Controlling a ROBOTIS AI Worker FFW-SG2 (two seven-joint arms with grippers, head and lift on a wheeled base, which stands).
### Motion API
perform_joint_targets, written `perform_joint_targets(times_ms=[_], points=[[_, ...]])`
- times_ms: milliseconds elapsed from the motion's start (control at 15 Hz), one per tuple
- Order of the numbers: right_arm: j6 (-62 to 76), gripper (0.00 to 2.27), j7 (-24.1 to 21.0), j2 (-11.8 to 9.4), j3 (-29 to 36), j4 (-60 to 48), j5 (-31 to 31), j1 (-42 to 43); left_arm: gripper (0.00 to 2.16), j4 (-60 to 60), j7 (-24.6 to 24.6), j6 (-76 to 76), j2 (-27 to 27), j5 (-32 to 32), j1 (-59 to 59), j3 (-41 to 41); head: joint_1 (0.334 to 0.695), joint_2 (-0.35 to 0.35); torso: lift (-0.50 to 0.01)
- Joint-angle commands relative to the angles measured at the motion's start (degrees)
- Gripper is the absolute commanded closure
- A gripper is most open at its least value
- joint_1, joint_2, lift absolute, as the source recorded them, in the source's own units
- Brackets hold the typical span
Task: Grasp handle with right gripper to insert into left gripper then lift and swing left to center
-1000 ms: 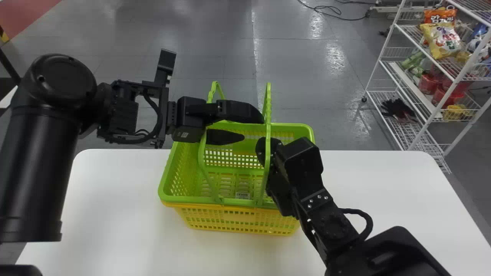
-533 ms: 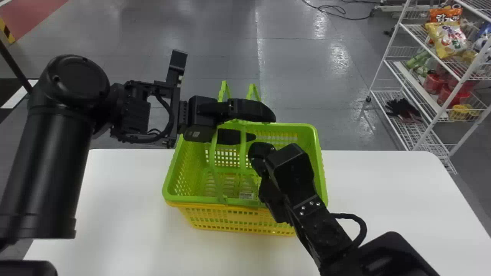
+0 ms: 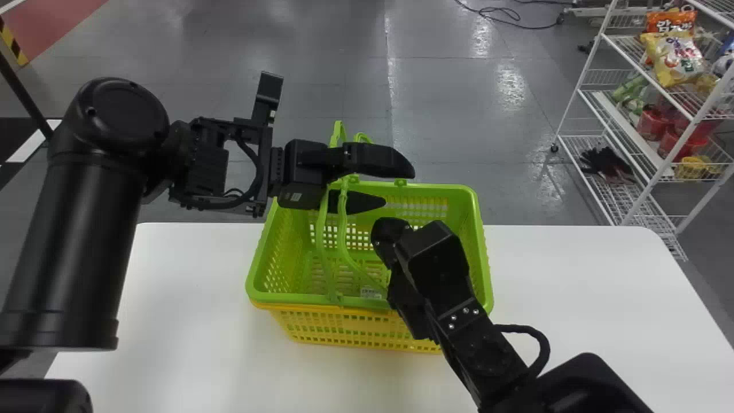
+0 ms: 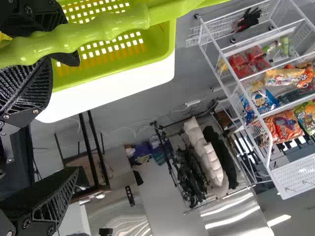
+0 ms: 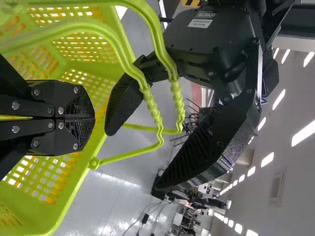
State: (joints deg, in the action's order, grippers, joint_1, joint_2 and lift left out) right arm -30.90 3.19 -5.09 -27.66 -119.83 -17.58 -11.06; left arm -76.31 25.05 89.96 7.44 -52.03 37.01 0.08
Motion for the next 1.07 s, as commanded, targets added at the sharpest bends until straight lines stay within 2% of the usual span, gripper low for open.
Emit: perform_joint_targets(times_ms=[0, 467, 600, 667, 733, 867, 933, 1000], points=[[0.0, 2.16, 0.0, -0.3, 1.2, -1.0, 0.1, -1.2, 0.04, 0.0, 0.0, 0.1, -0.1, -0.5, 0.3, -0.1, 0.695, 0.011, -0.093], [1.9, 2.16, -0.2, -1.9, 7.3, -7.1, 0.5, -8.9, 0.04, 1.8, 0.1, 0.1, -1.5, -0.9, 2.0, -1.5, 0.695, -0.054, -0.093], [5.3, 2.08, -1.0, -2.3, 10.2, -8.6, 1.9, -12.4, 0.04, 2.8, 0.2, 0.1, -1.6, -1.9, 2.6, -1.6, 0.695, -0.079, -0.093], [6.7, 1.84, -1.0, -2.5, 11.7, -9.2, 3.2, -14.2, 0.04, 3.4, 0.2, 0.1, -1.6, -2.5, 2.9, -1.6, 0.695, -0.093, -0.093], [8.8, 1.41, -1.0, -2.8, 13.0, -9.5, 4.5, -16.0, 0.04, 3.5, 0.2, 0.1, -1.6, -3.2, 3.0, -1.6, 0.695, -0.119, -0.093], [12.0, 0.36, -1.0, -2.8, 14.9, -9.5, 6.0, -18.6, 0.04, 4.7, 0.3, 0.1, -1.5, -4.9, 3.0, -1.2, 0.695, -0.137, -0.093], [13.0, 0.10, -1.0, -2.8, 15.5, -9.3, 6.6, -19.6, 0.04, 6.5, 1.1, 0.1, -1.5, -6.3, 3.5, -1.1, 0.695, -0.145, -0.093], [14.2, 0.08, -1.0, -2.8, 16.0, -9.0, 6.9, -20.4, 0.04, 8.1, 1.4, -0.5, -1.5, -7.7, 4.0, -1.1, 0.695, -0.162, -0.093]])
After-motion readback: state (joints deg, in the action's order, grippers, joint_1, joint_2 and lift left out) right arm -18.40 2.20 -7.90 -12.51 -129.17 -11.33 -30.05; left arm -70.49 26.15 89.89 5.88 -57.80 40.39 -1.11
